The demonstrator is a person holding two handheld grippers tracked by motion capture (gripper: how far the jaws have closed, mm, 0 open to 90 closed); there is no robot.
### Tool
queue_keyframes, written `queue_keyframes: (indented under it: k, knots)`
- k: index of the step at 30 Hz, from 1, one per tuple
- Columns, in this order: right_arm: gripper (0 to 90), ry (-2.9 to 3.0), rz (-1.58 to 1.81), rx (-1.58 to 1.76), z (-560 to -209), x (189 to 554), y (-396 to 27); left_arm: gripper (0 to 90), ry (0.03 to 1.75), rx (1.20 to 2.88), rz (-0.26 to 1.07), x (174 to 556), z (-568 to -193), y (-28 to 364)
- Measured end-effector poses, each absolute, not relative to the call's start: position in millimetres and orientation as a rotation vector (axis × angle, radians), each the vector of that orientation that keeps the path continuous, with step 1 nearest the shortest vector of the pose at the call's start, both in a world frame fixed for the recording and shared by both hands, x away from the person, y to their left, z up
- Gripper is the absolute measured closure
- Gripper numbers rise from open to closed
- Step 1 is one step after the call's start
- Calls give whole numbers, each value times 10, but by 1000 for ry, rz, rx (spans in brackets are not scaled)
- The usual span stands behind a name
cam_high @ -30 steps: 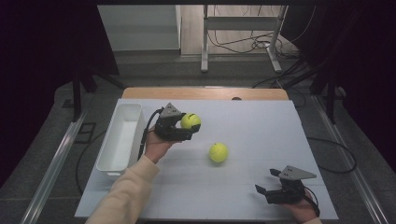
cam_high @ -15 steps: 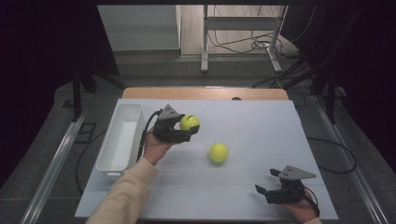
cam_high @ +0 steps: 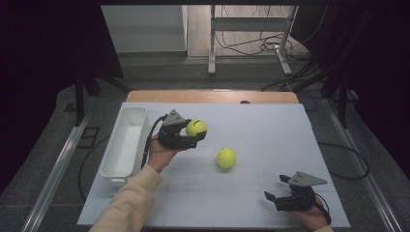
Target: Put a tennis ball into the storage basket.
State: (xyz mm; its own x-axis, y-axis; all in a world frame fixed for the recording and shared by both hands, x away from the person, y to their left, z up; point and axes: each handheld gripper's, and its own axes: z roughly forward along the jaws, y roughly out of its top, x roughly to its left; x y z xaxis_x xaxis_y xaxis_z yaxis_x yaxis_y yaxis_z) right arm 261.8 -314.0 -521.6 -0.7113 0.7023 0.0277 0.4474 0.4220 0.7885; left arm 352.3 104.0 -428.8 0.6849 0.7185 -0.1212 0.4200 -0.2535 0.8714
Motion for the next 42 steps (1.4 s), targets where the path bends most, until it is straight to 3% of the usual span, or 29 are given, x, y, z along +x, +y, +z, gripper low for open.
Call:
queue_keyframes:
  k: [42]
  knots:
    - [127, 2381, 1156, 1001, -5226, 2624, -3138, 268, 871, 1861, 373, 3397, -4244, 1106]
